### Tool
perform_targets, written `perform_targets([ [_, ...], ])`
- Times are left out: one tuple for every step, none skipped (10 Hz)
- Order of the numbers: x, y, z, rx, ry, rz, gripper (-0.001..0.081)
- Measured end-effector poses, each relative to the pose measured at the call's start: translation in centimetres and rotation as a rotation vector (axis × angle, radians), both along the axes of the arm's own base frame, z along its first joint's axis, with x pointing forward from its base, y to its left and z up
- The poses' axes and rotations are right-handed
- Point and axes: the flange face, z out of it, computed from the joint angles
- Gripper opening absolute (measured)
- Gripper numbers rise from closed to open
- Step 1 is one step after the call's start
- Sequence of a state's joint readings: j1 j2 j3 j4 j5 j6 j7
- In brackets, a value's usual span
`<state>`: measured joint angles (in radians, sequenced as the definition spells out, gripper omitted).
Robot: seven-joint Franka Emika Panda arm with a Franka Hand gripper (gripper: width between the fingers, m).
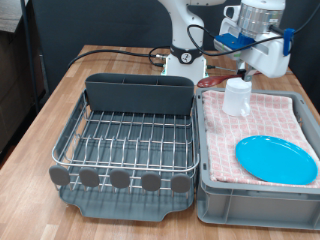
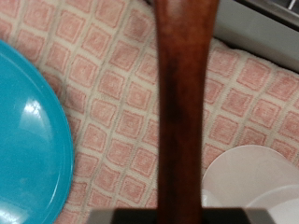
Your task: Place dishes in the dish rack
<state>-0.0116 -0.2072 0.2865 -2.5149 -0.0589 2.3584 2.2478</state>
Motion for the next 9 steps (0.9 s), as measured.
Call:
perform_targets([
  [-0.8, -0.9, 0.3, 0.009, -0.013, -0.068, 0.0078],
  [-1.8, -1.4, 0.7, 0.015, -0.036, -0.129, 0.0078],
  [-1.8, -1.3, 0.6, 0.012, -0.031, -0.106, 0.0078],
  [-1.9, -1.7, 0.4, 0.008, -0.015, -0.126, 0.0078],
  [-2.1, -2.8, 0.3, 0.009, -0.007, -0.17, 0.0078],
  [-2.6, -4.1, 0.3, 0.011, -0.009, -0.214, 0.0078],
  [-3.3, -5.3, 0.4, 0.015, -0.013, -0.255, 0.0078],
  [-4.1, -6.4, 0.4, 0.024, -0.015, -0.292, 0.0078],
  [-4.9, -7.5, 0.4, 0.036, -0.015, -0.325, 0.0078],
])
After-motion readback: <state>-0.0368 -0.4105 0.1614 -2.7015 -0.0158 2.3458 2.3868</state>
